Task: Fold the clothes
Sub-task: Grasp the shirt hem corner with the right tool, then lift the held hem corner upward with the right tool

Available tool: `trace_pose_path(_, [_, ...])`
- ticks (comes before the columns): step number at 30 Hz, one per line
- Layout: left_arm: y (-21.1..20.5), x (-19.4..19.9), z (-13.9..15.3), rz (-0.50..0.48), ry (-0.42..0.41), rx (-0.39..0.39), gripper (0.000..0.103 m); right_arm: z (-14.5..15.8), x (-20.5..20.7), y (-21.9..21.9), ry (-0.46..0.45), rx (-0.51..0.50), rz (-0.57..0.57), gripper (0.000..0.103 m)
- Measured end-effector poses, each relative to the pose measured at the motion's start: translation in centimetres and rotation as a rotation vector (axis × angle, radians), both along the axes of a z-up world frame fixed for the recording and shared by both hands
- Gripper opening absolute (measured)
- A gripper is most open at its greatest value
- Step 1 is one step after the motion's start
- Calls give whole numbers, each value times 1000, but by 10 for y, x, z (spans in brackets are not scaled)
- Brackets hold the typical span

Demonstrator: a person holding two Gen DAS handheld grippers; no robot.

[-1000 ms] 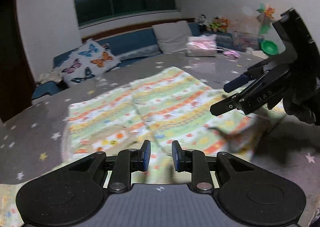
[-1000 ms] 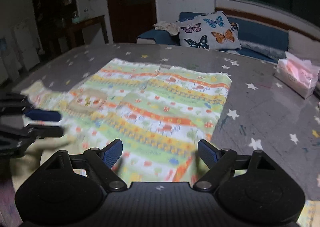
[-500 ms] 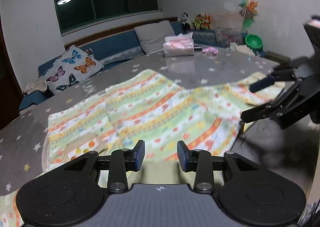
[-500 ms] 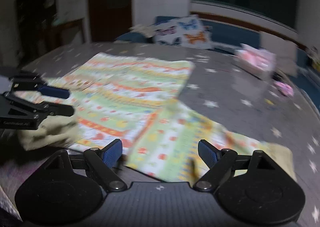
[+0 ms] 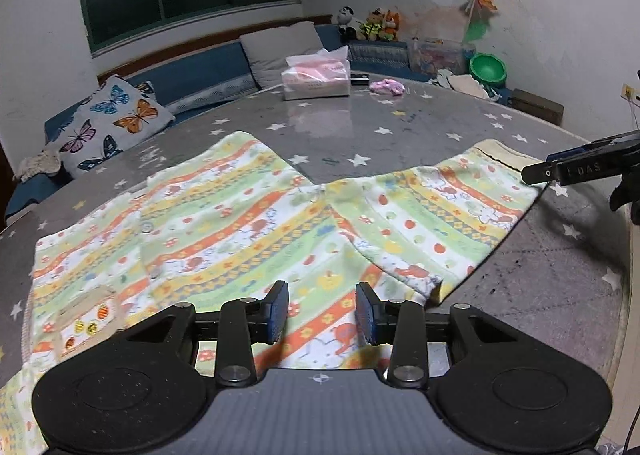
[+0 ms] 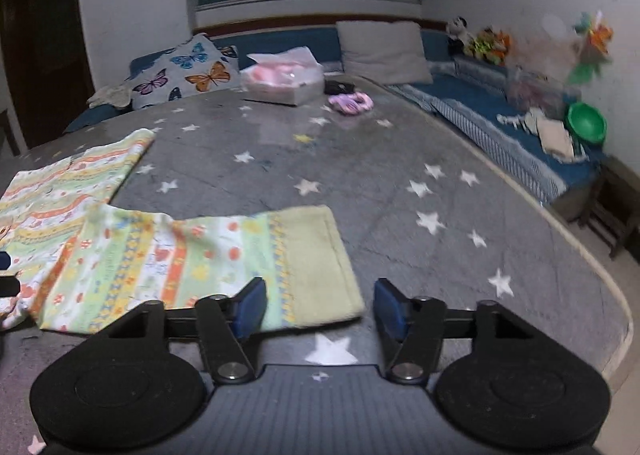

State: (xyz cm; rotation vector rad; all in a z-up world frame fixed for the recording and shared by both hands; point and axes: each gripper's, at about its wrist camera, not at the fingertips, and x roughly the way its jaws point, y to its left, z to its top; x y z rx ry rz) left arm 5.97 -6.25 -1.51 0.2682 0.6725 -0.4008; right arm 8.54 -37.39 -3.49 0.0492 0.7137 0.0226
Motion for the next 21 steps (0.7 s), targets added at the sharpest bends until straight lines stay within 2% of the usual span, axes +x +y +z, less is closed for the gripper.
trace_pose_path(2, [-6, 3, -3, -5, 11, 4, 40, 0, -1, -2, -8, 3, 5, 37])
trace_pose_path(3, [-8, 4, -4, -8, 16, 6, 40, 0, -1, -2, -10, 10, 13, 23])
trace_pose_path(4, [-11, 5, -5, -11, 22, 7, 40, 1, 0, -3, -10, 15, 21, 15])
trace_pose_path(6, [-14, 4, -6, -20, 21, 14, 40, 4, 5, 1, -16, -11, 30, 9])
trace_pose_path(11, [-21, 0, -8, -47, 6, 42, 40, 19, 25, 4, -78, -89, 46, 8])
trace_pose_path(14, [-22, -2, -8, -57, -3, 52, 40, 14, 39, 3, -65, -95, 44, 8])
trace_pose_path(17, [-21, -2, -6, -49, -2, 50, 41, -1, 47, 2, -32, -66, 33, 9])
trace_pose_path(21, [-20, -2, 4, -44, -18, 38, 42, -2, 45, -10, -34, 18, 1, 12])
